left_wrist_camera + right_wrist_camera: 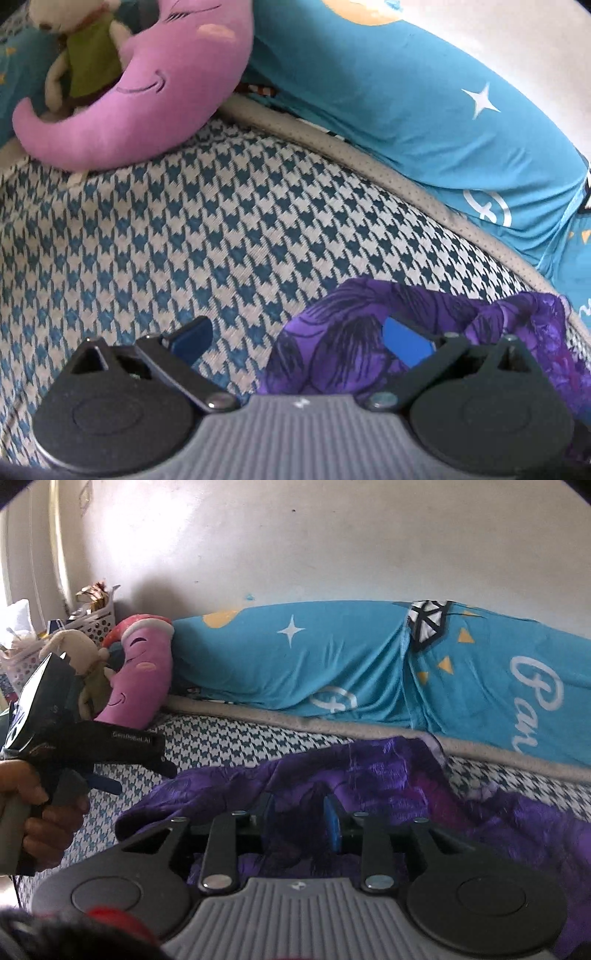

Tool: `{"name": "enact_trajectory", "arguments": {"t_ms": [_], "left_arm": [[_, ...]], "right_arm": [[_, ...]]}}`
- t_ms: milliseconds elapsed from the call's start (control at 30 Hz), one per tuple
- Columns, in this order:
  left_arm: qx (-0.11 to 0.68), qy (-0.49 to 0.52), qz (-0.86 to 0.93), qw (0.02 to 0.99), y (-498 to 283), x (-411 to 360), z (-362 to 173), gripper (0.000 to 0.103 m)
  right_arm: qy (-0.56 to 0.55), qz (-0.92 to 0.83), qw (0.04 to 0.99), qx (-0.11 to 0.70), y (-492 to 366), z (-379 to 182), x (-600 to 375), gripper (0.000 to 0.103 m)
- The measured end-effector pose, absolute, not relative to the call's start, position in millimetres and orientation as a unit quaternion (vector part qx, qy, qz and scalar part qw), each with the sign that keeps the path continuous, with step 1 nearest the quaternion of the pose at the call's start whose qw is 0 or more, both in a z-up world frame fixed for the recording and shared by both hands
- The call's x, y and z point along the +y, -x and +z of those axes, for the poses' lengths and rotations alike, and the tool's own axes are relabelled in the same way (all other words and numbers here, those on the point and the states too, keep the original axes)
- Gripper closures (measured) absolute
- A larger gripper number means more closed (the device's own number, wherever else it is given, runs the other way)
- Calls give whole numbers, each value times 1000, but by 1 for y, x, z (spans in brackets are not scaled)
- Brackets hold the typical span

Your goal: Fold clothes

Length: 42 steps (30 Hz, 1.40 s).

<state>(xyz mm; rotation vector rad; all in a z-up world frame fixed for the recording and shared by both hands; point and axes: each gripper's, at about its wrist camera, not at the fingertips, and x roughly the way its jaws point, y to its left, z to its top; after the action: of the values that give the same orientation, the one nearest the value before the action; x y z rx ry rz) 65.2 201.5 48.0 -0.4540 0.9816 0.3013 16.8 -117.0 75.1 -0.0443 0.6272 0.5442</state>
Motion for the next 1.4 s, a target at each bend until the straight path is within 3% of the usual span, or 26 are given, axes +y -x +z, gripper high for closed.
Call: {"name": "enact_trajectory", "arguments": {"t_ms": [133,300,467,567,667,733,800,867,1100,1167,1233,1300,1400], "left_arm": [[479,238,133,835,-60,208,40,0],[487,256,116,827,-53,205,32,1],[486,245,94,834,-51,188,30,5],[485,240,83,837,-54,180,27,16],[482,245,77,838,-56,177,26,36],[476,248,73,841,-57,174,28,61],[466,243,62,848,-57,169,33,74],[453,241,39,858,-63,158,39,78],[401,249,-158,867,-56,99,69,79],[393,247,-205,861,-52,83,74,72],[385,244,-202,867,-48,77,76,49],[376,244,-173,877,-47,81,77,39],[370,262,-127,882,-45,103,74,35]], "right_arm": [[29,256,915,309,12,79,-114,71],[23,252,913,321,39,77,-114,59],[16,228,909,348,35,67,-114,57],[0,207,907,368,25,60,-119,56],[-7,187,907,378,19,55,-124,53],[2,180,910,373,18,54,-124,53],[16,177,913,367,19,54,-123,53],[18,180,914,364,21,55,-122,53],[27,170,918,357,22,57,-120,52],[23,171,917,359,22,57,-121,52],[21,169,917,360,21,57,-122,52],[20,171,918,357,21,58,-123,52],[14,188,917,352,22,60,-123,52]]}}
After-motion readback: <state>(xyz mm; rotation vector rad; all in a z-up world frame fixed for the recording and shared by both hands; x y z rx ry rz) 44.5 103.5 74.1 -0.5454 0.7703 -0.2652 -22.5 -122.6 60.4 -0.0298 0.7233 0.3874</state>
